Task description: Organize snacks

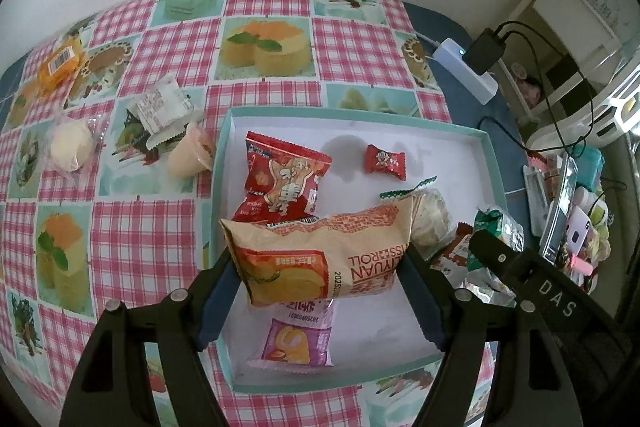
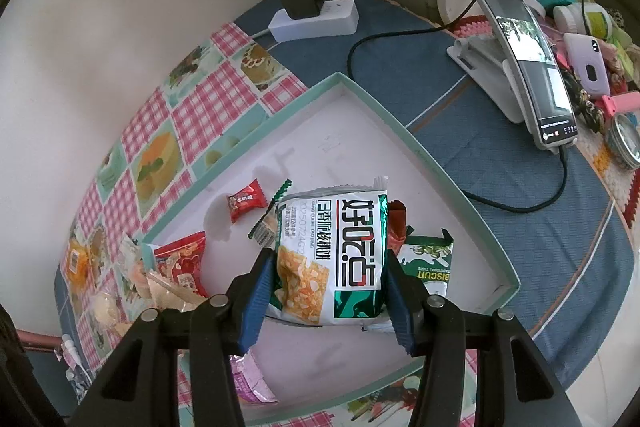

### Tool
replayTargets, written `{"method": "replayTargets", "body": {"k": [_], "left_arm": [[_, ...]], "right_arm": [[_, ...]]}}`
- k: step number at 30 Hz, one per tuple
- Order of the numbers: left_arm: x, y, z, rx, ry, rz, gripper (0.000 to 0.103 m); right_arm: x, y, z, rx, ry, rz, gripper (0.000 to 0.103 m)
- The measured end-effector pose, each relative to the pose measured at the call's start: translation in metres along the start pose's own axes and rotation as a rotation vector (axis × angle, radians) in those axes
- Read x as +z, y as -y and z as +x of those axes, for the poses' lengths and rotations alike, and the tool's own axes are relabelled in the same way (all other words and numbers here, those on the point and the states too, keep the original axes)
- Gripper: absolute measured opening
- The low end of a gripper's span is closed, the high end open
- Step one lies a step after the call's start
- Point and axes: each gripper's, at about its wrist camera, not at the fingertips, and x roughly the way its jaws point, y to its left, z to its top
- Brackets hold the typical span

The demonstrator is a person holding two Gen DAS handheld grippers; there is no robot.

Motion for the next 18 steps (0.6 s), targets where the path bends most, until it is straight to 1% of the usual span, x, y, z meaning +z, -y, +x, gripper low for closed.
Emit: {"method": "replayTargets", "body": {"k": [6,7,9,18], "left_arm": [[0.0,-0.002,0.0,-0.003,-0.003,0.001,0.08],[0.0,-0.002,-0.001,-0.006,-0.002,0.0,0.085],[0.0,-0.003,-0.002,-0.008,0.007,-0.001,0.09],[0.003,-0.009,-0.012,0.007,0.031,-0.019,0.09]], "right_arm": [[0.0,0.0,0.001,0.0,-0.003,0.003,0.055],[0.0,0.0,0.001,0.0,-0.004,0.001,0.055],[0.001,0.0,0.001,0.0,-0.005,0.001,0.055],[0.001,0.0,0.001,-0.001,-0.008,0.001,0.055]]}}
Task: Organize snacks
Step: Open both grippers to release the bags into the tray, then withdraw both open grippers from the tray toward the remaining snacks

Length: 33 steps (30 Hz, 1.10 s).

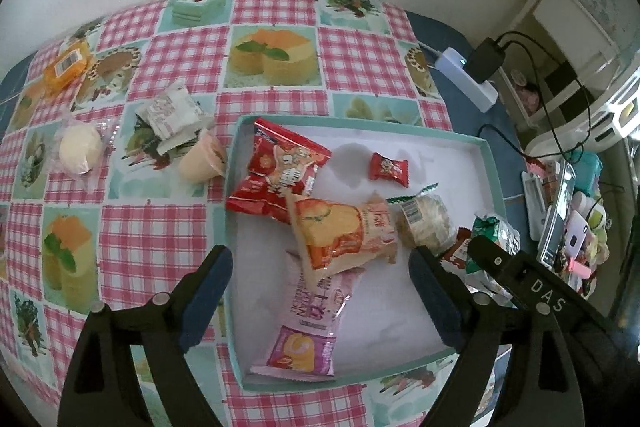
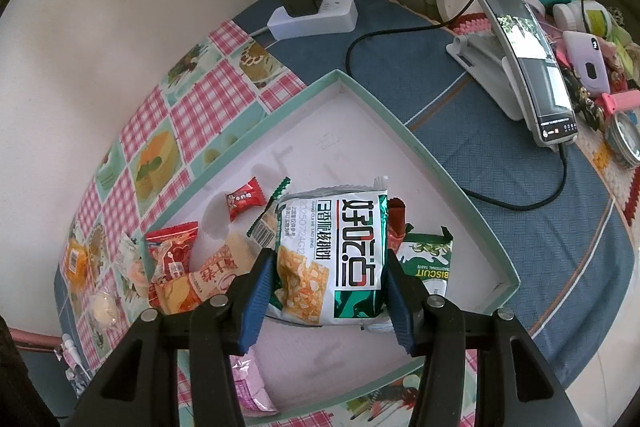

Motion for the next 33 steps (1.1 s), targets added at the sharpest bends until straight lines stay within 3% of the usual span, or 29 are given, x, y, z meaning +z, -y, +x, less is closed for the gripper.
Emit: {"method": "replayTargets", "body": {"k": [4,13,19,25,30,33], "left_arm": [[0.002,-0.015,-0.006,0.025,0.017,-0.045,0.09],[0.007,-0.082,-0.013,0.18,0.041,-0.204,0.09],[0.007,-0.127,-0.015,0.253,0.036,-0.297,0.09],[0.007,-0.164,-0.019,0.313,0.036,-0.362,0.09],[0.006,-0.19,-0.027,0.349,0.049,-0.402,0.091],[0.005,-0.205,-0.032,0.363,0.056,-0.424,0.097]], "right_arm": [[-0.001,-0.004,0.001,-0.005,-0.004,-0.016,0.055],[-0.011,-0.03,0.004,-0.007,-0.015,-0.11,0.057],[-0.016,-0.04,0.005,-0.015,-0.013,-0.156,0.071],[-0.021,-0.051,0.009,-0.029,-0.003,-0.205,0.101],[-0.03,-0.069,0.01,-0.049,0.017,-0.278,0.103],[-0.037,-0.079,0.011,-0.06,0.019,-0.311,0.103]]}}
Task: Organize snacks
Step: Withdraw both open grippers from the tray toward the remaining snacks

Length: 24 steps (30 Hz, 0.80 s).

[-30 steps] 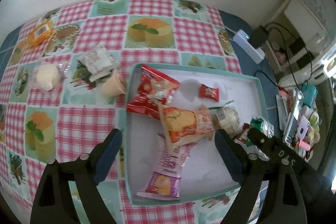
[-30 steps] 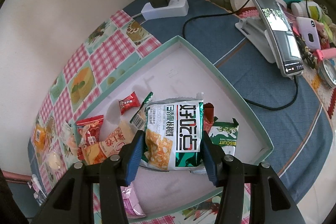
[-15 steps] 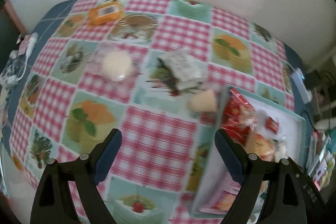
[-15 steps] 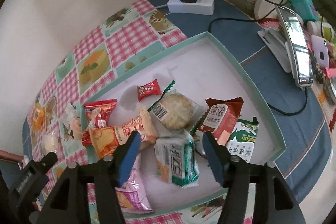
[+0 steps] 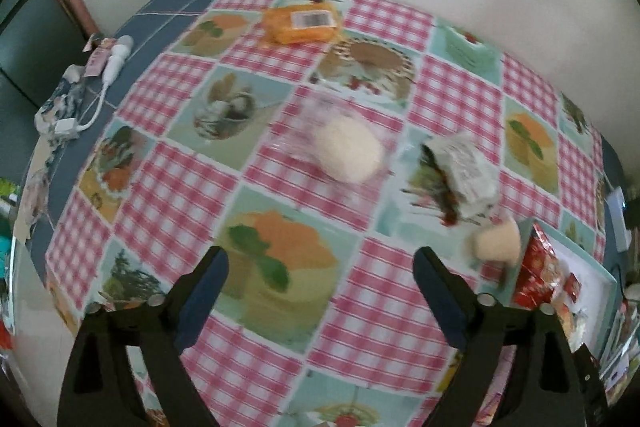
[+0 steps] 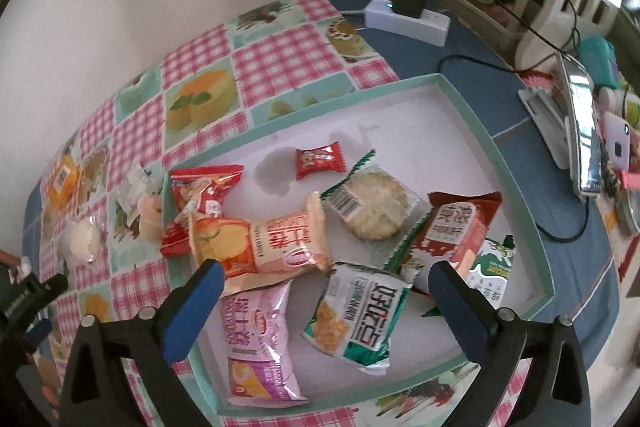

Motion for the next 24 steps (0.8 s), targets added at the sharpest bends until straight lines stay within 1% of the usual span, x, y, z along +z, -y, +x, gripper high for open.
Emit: {"method": "replayTargets", "body": {"k": [7,12,16,19,21,24], "left_arm": [[0.01,-0.03,0.002,-0.001,0.001,-0.05,0.098],[0.015,-0.049,0.003,0.013,0.006,-0.077,0.098],[0.021,-0.064,0.001,0.053,0.024,-0.08,0.098],[0.026,-0.074,0.002,0.113,0.043,-0.059,0.098],[0.029,-0.083,0.003,0.126,0.045,-0.062,0.098],[0.034,-0.102,0.005,0.124,0.04,-0.096,0.098]], "right_arm": [[-0.006,-0.024,0.0,-0.026,0.006,-0.06,0.103],[-0.011,-0.04,-0.001,-0.036,0.016,-0.09,0.103],[-0.016,-0.06,-0.005,-0.006,0.037,-0.127,0.103],[-0.021,-0.076,-0.007,0.026,0.051,-0.146,0.103],[-0.025,-0.088,-0.007,0.042,0.053,-0.161,0.103],[-0.032,-0.106,-0.005,0.059,0.051,-0.198,0.103]]}}
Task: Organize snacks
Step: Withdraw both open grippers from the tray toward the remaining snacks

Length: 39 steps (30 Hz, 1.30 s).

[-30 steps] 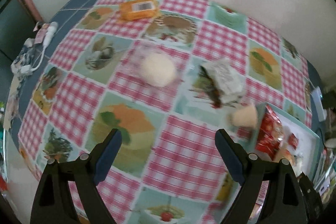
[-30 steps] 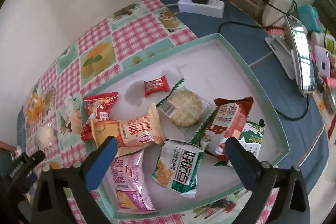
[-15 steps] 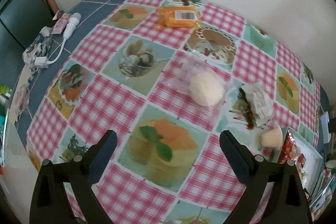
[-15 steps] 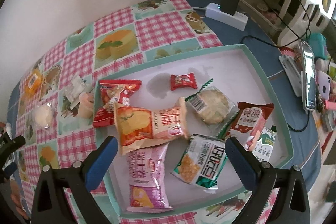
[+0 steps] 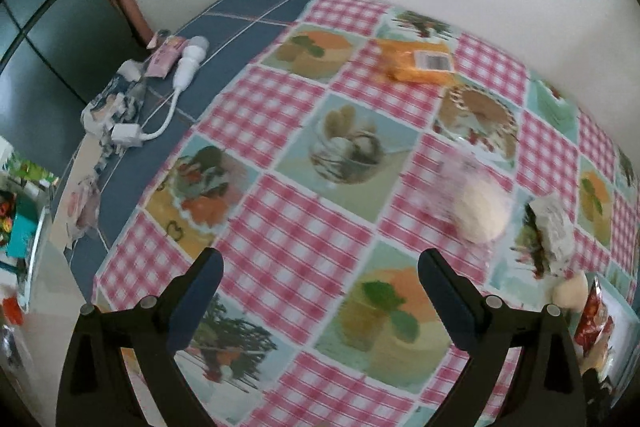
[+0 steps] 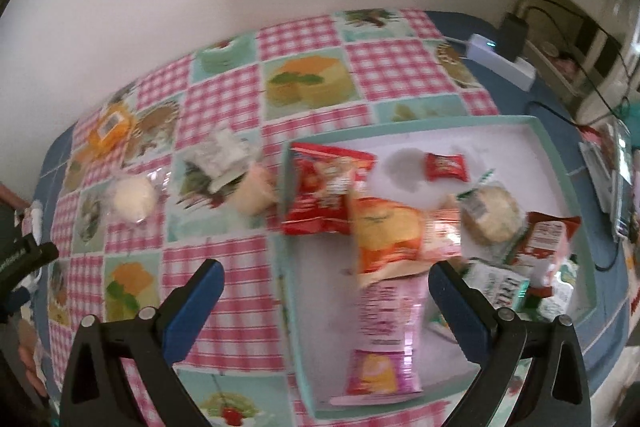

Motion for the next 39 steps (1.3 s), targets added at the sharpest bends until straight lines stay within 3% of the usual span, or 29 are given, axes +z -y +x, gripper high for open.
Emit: {"method": "replayTargets", "body": {"k": [12,17,24,33,39], "left_arm": [[0.021,-0.069,0.022,0.027,-0.028,-0.142,0.098],[0.025,-0.077,0.028,0.018,-0.037,-0.16,0.098],[0.034,-0.042,0.025,-0.043,-0.029,-0.088,0.098],[0.045,0.023,0.028,-0.143,-0.034,0.036,0.098],[0.046,0.05,0.046,-0.156,-0.073,0.07,0.098]], "right_arm": [[-0.008,-0.054,0.017,0.018,-0.022,-0.083,0.103],[-0.003,-0.064,0.021,0.044,-0.017,-0.083,0.103],[0.014,-0.07,0.029,0.047,-0.004,-0.119,0.102],[0.044,-0.057,0.033,0.048,0.018,-0.143,0.088],[0.056,-0.055,0.049,0.089,-0.011,-0.14,0.078]]}}
